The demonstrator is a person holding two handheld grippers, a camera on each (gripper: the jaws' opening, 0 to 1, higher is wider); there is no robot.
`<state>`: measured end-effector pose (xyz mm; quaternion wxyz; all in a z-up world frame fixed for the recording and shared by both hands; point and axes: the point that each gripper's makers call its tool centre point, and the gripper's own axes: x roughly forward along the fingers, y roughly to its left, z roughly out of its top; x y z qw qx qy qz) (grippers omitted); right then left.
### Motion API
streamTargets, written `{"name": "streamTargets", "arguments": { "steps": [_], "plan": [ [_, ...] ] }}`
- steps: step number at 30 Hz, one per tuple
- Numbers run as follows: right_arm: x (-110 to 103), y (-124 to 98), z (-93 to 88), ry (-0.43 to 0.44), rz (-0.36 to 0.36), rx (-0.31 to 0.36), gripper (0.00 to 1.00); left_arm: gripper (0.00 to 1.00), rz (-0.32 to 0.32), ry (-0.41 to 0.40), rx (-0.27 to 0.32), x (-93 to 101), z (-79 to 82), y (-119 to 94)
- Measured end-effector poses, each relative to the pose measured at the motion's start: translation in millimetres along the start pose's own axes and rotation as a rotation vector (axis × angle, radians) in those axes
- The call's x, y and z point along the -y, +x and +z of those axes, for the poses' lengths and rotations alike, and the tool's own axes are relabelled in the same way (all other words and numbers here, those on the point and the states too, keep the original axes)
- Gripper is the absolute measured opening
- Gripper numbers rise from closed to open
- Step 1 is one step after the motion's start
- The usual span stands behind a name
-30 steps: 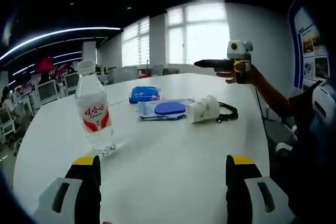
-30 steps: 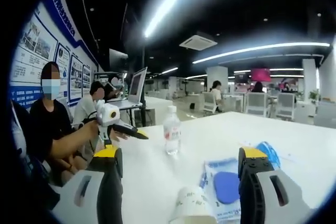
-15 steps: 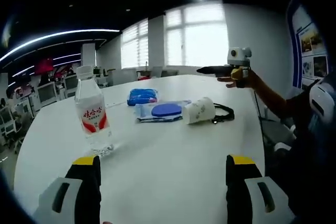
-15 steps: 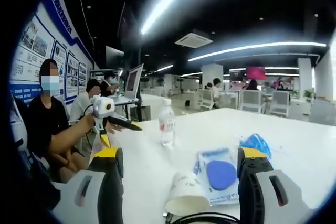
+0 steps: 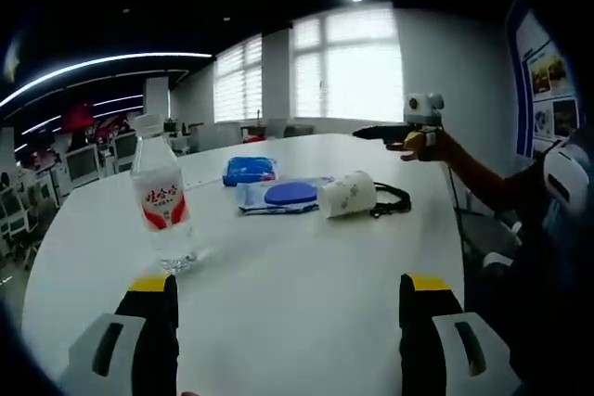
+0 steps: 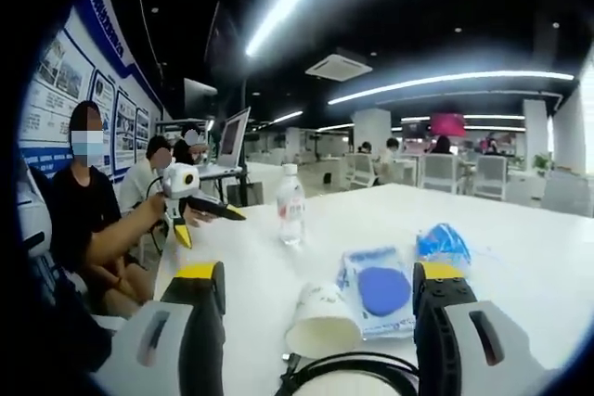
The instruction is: Arrange the tabletop items into an orderly group along one side of the table until the central work area is clear of visible clutter.
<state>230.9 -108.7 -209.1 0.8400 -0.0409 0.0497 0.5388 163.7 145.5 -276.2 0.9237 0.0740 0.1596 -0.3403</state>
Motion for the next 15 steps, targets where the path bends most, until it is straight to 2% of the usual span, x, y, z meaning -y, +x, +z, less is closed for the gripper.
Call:
{"name": "streamTargets", "arguments": {
  "steps": [15],
  "plan": [
    [10.6,-13.6,-15.5,0.018,-0.026,-0.011,0.78,0.99,-0.014,0.009,-0.004,6.6,-1.2,-0.7]
  ]
}}
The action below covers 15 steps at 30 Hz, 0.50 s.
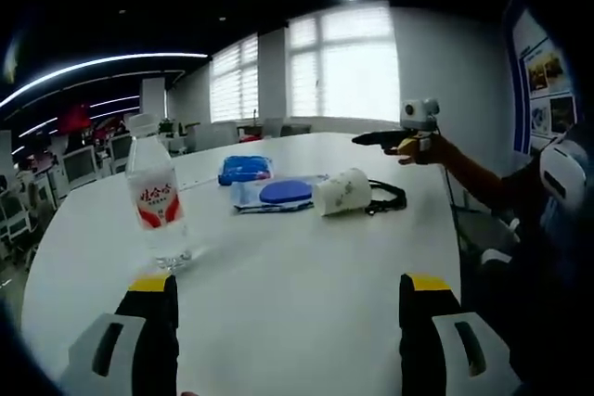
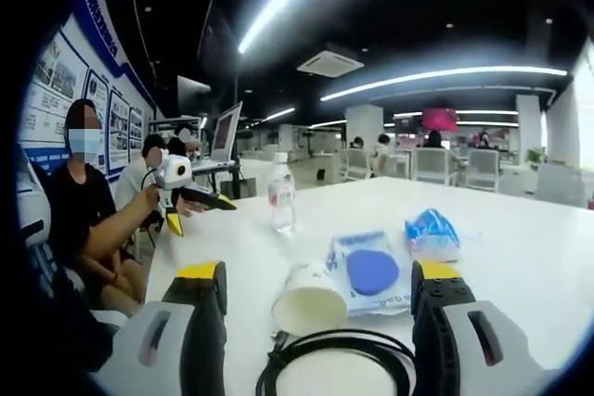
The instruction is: Arrange the tabletop items into an orderly group along one side of the table until the central work area is clear of visible clutter.
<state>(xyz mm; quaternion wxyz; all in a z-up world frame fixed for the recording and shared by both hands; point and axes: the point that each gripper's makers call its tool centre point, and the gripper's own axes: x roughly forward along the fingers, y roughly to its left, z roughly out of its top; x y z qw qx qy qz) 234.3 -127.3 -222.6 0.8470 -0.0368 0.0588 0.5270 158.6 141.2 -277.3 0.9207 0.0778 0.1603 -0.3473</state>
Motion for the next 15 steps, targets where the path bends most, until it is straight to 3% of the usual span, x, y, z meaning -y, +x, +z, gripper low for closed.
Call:
{"name": "streamTargets", "arguments": {
  "steps": [15],
  "plan": [
    [1.0,-4.3,-14.2,0.009,-0.011,-0.021,0.76,0.99,-0.006,-0.002,-0.001,4.0,-5.6,-2.8]
  ]
}}
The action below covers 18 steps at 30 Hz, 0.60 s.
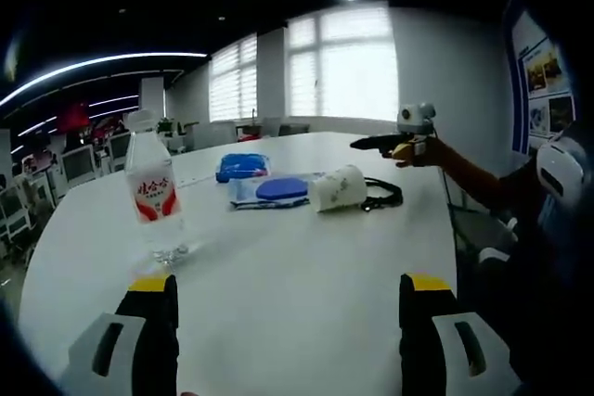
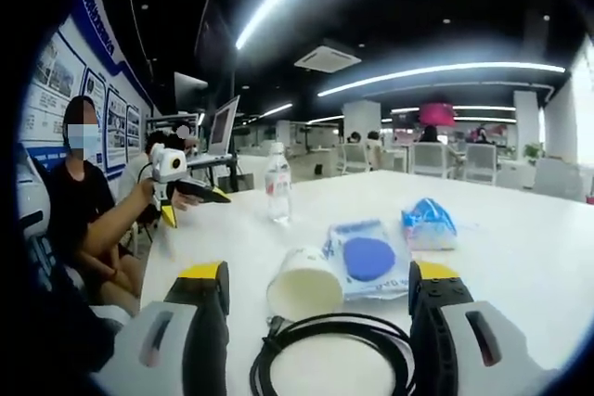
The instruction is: Arrange the tabletop items into an orderly group along one side of the table until the central work area is clear of visible clutter.
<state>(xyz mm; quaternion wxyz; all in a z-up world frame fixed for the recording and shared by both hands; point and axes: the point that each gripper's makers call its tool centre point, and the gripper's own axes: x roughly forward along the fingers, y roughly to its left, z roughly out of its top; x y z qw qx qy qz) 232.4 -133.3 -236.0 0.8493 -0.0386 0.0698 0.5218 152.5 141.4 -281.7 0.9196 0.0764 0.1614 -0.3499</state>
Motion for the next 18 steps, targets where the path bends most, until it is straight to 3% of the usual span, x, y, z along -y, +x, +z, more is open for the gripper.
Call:
{"name": "streamTargets", "arguments": {
  "steps": [18],
  "plan": [
    [0.1,-9.2,-20.3,0.005,-0.007,-0.049,0.74,0.98,-0.008,-0.001,-0.009,5.6,-6.3,0.4]
  ]
}}
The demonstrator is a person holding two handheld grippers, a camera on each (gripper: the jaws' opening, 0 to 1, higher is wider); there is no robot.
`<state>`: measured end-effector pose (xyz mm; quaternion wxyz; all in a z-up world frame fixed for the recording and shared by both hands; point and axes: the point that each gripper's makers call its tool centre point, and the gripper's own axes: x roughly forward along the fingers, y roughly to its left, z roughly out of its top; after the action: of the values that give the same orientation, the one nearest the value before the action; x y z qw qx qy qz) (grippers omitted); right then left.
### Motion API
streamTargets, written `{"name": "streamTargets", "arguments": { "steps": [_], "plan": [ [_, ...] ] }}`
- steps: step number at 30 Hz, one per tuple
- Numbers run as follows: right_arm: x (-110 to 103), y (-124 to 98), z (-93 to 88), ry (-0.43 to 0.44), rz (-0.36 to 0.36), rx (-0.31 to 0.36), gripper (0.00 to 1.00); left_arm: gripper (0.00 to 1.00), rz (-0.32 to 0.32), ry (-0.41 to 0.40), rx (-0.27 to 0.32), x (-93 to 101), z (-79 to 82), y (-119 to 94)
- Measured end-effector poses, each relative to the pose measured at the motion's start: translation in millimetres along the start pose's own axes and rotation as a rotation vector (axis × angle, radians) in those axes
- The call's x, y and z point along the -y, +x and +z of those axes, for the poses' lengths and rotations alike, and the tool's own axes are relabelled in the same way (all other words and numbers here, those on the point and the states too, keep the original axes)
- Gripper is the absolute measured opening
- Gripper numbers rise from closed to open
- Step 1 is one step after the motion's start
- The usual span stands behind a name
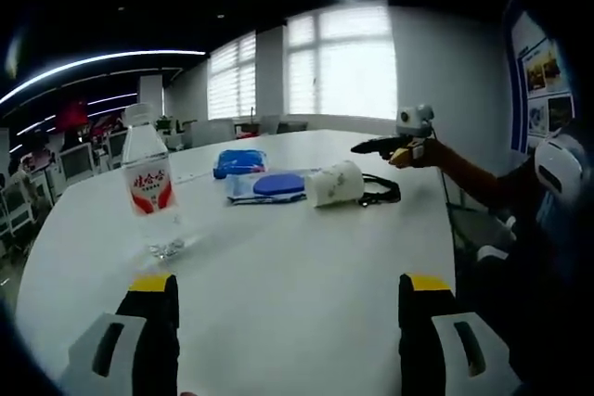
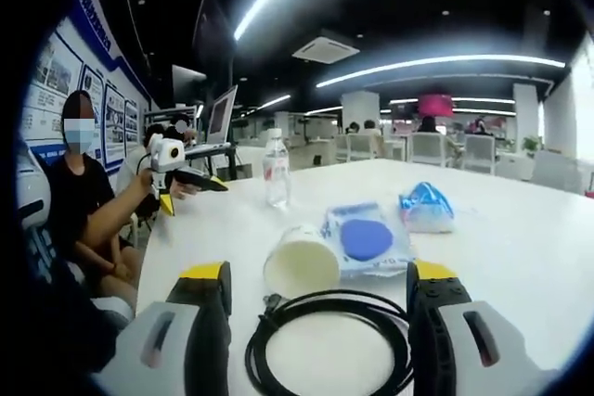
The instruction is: Arrange the tabletop items into an orderly group along one side of the table until the central work area is clear of visible clutter.
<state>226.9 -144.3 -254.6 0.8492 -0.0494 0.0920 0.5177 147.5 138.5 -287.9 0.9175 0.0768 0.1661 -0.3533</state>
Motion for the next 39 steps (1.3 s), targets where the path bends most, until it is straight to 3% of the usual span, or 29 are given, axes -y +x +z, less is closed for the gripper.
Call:
{"name": "streamTargets", "arguments": {
  "steps": [13,39],
  "plan": [
    [2.3,-2.1,-9.4,0.005,-0.004,-0.022,0.73,0.98,-0.005,0.0,0.005,0.7,-1.4,-0.6],
    [8.6,0.5,-13.1,-0.019,-0.017,-0.015,0.57,0.98,-0.012,0.002,0.003,9.4,-5.2,-1.2]
  ]
}}
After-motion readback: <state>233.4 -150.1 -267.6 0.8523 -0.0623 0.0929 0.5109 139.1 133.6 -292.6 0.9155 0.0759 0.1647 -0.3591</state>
